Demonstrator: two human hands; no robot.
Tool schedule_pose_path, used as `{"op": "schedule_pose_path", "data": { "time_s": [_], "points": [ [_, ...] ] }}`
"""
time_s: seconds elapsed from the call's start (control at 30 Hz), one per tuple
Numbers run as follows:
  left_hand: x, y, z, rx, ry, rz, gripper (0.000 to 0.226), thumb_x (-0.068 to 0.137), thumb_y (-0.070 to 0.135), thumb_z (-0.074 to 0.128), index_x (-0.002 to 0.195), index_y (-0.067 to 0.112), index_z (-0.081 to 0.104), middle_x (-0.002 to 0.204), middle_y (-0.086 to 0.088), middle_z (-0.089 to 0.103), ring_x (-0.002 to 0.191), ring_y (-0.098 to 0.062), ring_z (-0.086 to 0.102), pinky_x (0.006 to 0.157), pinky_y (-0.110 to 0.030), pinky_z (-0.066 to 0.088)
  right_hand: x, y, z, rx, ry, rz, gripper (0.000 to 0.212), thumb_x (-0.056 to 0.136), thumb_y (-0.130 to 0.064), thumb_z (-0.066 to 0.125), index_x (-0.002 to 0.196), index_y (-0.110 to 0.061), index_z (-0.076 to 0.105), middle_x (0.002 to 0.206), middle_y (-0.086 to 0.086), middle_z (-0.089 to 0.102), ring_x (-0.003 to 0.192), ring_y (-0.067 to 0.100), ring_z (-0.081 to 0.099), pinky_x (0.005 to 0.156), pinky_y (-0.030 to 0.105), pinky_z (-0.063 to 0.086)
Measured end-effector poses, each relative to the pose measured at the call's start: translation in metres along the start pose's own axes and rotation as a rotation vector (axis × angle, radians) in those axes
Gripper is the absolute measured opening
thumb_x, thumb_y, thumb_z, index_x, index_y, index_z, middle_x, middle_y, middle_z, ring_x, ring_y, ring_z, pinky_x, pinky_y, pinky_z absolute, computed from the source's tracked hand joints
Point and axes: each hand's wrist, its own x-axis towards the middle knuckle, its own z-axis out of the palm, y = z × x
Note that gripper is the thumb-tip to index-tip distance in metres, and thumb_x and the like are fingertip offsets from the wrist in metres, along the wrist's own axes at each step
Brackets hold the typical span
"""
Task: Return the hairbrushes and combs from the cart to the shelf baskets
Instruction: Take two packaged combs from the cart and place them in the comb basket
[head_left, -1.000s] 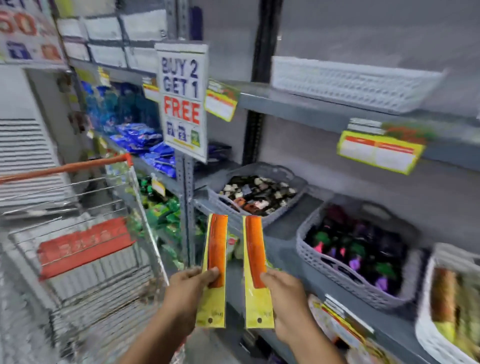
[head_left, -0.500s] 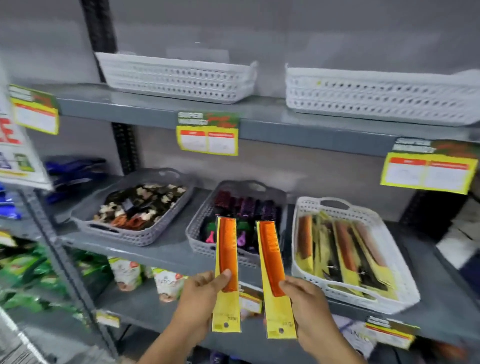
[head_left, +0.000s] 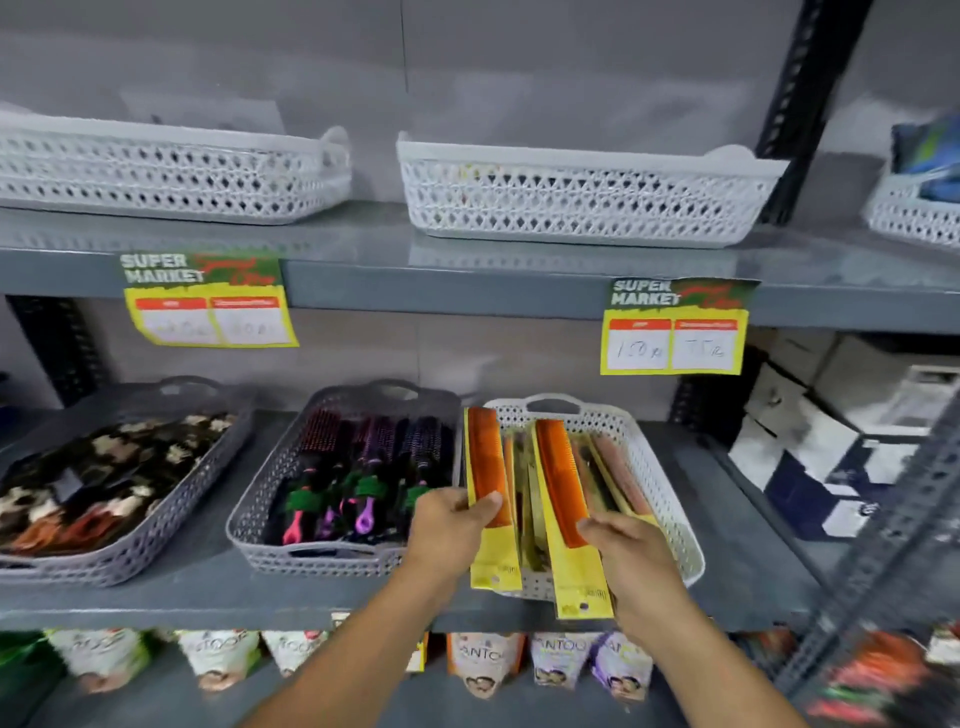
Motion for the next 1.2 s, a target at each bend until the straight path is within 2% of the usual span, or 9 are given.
{"op": "schedule_pose_path", "data": {
  "time_s": [0.13,0.3,0.4,0.57,0.67,0.73,0.93,1.1,1.2],
  "points": [
    [0.031,0.011,0.024,0.175,0.065,0.026,0.028,0.080,0.027,0.074,0.085,-0.001,0.073,0.088,-0.020,0.075,0.081,-0.033,0.070,0.078,-0.043,0.057,0.033,-0.011,-0.009,-0.074,0.013,-0.049,0.037,0.087,-0.012,0.068,0.122,-0.003,0.062,0.135,0.009,0.057,0.109,0.015,0.050,0.093,0.030,0.035],
    [0.050,0.014,0.044,0.336,0.132,0.035,0.021,0.079,0.029,0.074,0.086,0.009,0.074,0.076,-0.006,0.072,0.064,-0.020,0.061,0.056,-0.025,0.043,0.065,-0.020,-0.009,-0.238,0.023,-0.058,0.039,0.090,-0.008,0.063,0.127,-0.001,0.057,0.141,0.005,0.053,0.112,0.018,0.054,0.089,0.025,0.039],
    [0.053,0.012,0.050,0.377,0.144,0.001,0.024,0.081,0.029,0.071,0.093,0.008,0.073,0.073,-0.003,0.070,0.061,-0.016,0.062,0.051,-0.021,0.046,0.072,-0.021,0.000,-0.367,0.018,-0.054,0.043,0.090,-0.009,0.062,0.132,-0.009,0.054,0.123,0.007,0.063,0.083,0.013,0.065,0.069,0.027,0.050],
    [0.060,0.009,0.062,0.601,0.131,0.020,0.029,0.085,0.028,0.062,0.098,0.003,0.069,0.099,-0.020,0.074,0.095,-0.036,0.068,0.077,-0.040,0.054,0.079,-0.006,0.012,-0.504,0.037,-0.047,0.043,0.090,-0.008,0.061,0.133,-0.007,0.053,0.082,-0.007,0.059,0.076,0.008,0.064,0.076,0.038,0.057],
    [0.063,0.004,0.068,0.649,0.114,-0.012,0.034,0.086,0.030,0.062,0.105,0.002,0.067,0.107,-0.021,0.071,0.103,-0.036,0.066,0.082,-0.039,0.052,0.079,0.000,0.013,-0.602,0.049,-0.087,0.042,0.091,-0.012,0.058,0.132,-0.011,0.053,0.101,0.001,0.066,0.060,-0.003,0.050,0.052,0.018,0.048],
    [0.064,0.000,0.071,0.653,0.106,-0.048,0.035,0.086,0.029,0.063,0.109,0.002,0.066,0.110,-0.021,0.071,0.105,-0.035,0.066,0.083,-0.038,0.053,0.078,0.004,0.012,-0.681,0.058,-0.146,0.036,0.090,-0.012,0.057,0.126,-0.013,0.057,0.111,0.004,0.067,0.060,-0.004,0.048,0.049,0.013,0.038],
    [0.066,-0.013,0.079,0.804,0.080,-0.079,0.025,0.091,0.018,0.055,0.105,0.001,0.067,0.112,-0.018,0.071,0.106,-0.031,0.066,0.086,-0.034,0.053,0.066,-0.001,0.012,-0.958,0.025,-0.224,0.037,0.090,-0.013,0.054,0.127,-0.017,0.054,0.117,0.008,0.067,0.103,0.025,0.064,0.082,0.033,0.052],
    [0.072,-0.016,0.085,0.874,0.009,-0.114,0.026,0.094,0.011,0.049,0.113,0.000,0.064,0.122,-0.018,0.065,0.108,-0.026,0.064,0.084,-0.027,0.049,0.067,0.005,0.010,-1.025,-0.013,-0.235,0.037,0.091,-0.014,0.054,0.127,-0.023,0.059,0.128,0.007,0.060,0.110,0.023,0.062,0.088,0.032,0.052],
    [0.076,-0.016,0.088,0.850,-0.009,-0.142,0.045,0.089,0.000,0.050,0.133,-0.005,0.044,0.138,-0.025,0.047,0.118,-0.030,0.056,0.090,-0.027,0.047,0.068,0.008,0.010,-1.064,-0.032,-0.236,0.043,0.092,-0.012,0.052,0.132,-0.026,0.056,0.134,0.009,0.054,0.116,0.026,0.059,0.097,0.037,0.051]
  ]
}}
